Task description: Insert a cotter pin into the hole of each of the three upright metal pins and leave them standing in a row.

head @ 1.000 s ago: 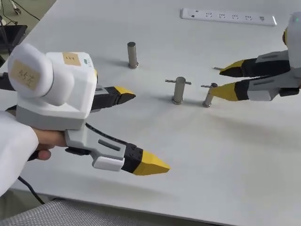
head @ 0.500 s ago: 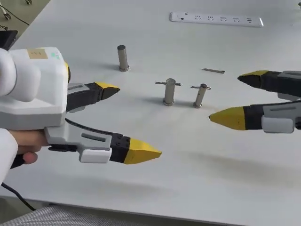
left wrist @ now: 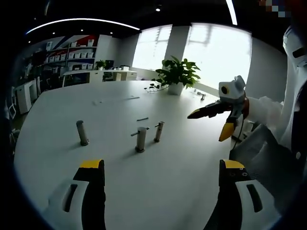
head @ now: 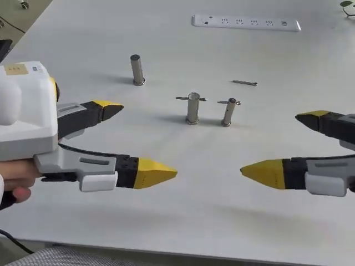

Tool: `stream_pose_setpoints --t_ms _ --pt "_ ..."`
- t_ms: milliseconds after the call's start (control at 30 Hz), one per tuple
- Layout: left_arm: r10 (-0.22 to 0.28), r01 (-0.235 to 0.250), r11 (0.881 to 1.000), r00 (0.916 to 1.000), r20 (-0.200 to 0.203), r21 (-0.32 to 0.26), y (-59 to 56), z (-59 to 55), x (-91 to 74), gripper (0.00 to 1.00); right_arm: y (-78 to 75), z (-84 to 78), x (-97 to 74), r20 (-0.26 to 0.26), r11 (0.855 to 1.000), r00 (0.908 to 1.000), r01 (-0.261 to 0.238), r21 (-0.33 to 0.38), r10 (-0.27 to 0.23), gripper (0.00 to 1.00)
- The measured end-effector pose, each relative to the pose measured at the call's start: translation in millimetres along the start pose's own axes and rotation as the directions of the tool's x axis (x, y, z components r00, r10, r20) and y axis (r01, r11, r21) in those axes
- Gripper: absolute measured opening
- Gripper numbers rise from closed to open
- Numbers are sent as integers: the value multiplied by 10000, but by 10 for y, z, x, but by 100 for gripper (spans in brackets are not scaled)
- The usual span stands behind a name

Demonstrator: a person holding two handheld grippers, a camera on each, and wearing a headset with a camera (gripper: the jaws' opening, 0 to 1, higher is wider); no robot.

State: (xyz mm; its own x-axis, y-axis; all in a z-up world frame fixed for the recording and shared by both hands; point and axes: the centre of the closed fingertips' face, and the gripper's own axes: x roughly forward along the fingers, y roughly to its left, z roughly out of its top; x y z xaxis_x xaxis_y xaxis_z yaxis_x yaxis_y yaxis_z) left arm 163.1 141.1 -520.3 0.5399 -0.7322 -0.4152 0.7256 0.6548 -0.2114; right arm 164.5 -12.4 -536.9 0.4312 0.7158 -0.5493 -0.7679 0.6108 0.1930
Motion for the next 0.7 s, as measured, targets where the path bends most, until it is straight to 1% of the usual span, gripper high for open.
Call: stream_pose_setpoints --t_ms 133,200,233,333,367,400,433,467,500,533,567,667,700 --pt "347 -348 9994 9993 157 91 112 59 3 99 23 -9 -1 38 9999 10000 30 130 -31 98" --pt "536 -543 9983 9981 319 214 170 117 1 99 39 -9 -3 94 9998 10000 29 211 -31 98" --pt "701 -711 9972 9964 479 212 227 171 4 99 46 -13 -7 118 9997 9999 39 247 -42 98" --pt "1299 -1324 9909 9876 877 231 433 318 9 99 57 -41 -14 85 9993 9999 76 358 -79 98" --pt "1540 -1571 9873 9827 1026 236 531 385 13 98 61 -47 -24 92 9991 9999 88 404 -92 98" --pt "1673 -1707 9851 9797 1102 214 594 425 19 96 65 -46 -31 118 9990 9999 89 432 -94 98" --pt "1881 -1925 9810 9739 1270 230 698 490 30 95 72 -44 -43 157 9988 9998 89 482 -97 98" --pt "2054 -2103 9774 9693 1355 225 777 526 41 93 75 -43 -53 179 9986 9998 98 512 -107 98" --pt "2198 -2250 9741 9660 1361 235 850 548 55 91 76 -41 -62 196 9985 9997 116 526 -126 98" --pt "2416 -2475 9685 9604 1386 268 964 578 85 89 74 -39 -74 216 9985 9996 149 530 -160 98" --pt "2484 -2544 9667 9589 1373 276 1001 583 98 86 72 -39 -80 213 9985 9996 158 532 -170 97" --pt "2934 -2994 9532 9497 1093 430 1282 603 215 78 52 -20 -121 317 9976 9991 261 636 -282 97" --pt "2978 -3039 9516 9489 1048 470 1328 609 249 76 49 -16 -130 335 9974 9990 280 662 -303 96"
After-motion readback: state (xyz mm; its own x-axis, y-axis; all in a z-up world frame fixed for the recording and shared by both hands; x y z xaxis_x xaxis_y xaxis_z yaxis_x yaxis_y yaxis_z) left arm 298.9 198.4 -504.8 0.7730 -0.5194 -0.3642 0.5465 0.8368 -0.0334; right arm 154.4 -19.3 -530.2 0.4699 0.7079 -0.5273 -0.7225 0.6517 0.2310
